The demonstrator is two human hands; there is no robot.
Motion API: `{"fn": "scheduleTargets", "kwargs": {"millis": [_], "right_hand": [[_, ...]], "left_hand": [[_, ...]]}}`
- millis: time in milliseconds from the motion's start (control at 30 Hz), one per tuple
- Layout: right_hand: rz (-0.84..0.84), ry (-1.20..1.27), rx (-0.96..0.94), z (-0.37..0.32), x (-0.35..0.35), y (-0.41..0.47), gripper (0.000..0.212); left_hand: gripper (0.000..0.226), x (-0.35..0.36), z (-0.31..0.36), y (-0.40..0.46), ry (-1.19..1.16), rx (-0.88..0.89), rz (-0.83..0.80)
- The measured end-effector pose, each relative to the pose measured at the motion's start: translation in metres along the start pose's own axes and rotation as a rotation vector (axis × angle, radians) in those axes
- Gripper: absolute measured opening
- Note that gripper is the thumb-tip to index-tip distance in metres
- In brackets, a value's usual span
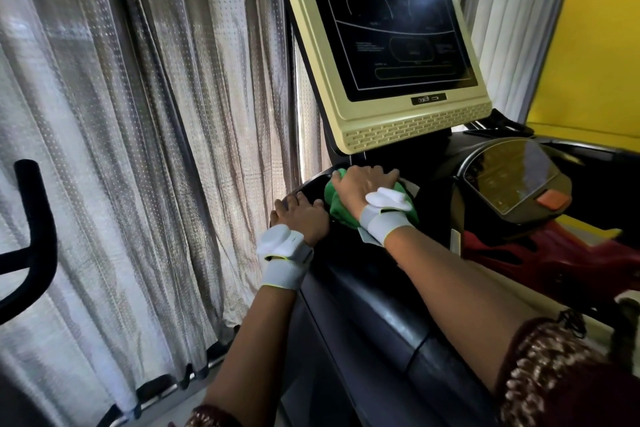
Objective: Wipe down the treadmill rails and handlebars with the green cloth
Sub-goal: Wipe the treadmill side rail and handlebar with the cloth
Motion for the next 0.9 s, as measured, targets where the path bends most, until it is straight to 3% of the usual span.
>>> {"fn": "scheduleTargets", "kwargs": {"millis": [300, 367, 500, 567, 667, 900], "right_hand": [[0.294, 0.217, 0.179, 0.030, -0.002, 0.030, 0.046], [0.227, 0.238, 0.205, 0.043, 0.002, 0.040, 0.047], [-0.097, 0.055, 0.152, 0.037, 0.019, 0.041, 0.058], [-0.200, 0.003, 0.108, 0.023, 0.026, 0.038, 0.054], [-0.227, 0.038, 0.074, 0.019, 0.028, 0.039, 0.040], [-0.289, 0.163, 0.203, 0.030, 0.013, 0.066, 0.043]], "left_hand": [[0.057, 0.000, -0.002, -0.002, 0.003, 0.015, 0.015], [0.057, 0.001, 0.000, -0.002, 0.003, 0.006, 0.025], [0.057, 0.004, 0.003, -0.001, 0.018, -0.015, 0.049], [0.057, 0.003, 0.001, -0.001, 0.020, -0.019, 0.056], [0.057, 0.003, 0.000, -0.001, 0.025, -0.016, 0.049], [0.057, 0.003, 0.001, -0.003, 0.031, -0.004, 0.051]]}}
Point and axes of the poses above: each hand's wrist, its own y-axis towards the middle knuckle, its own x-axis out of the palm, z = x × y, the point moved 4 cm from there along y, towards the middle knuckle, and after that the axes turned 10 degrees about x, right-handed, at the moved point
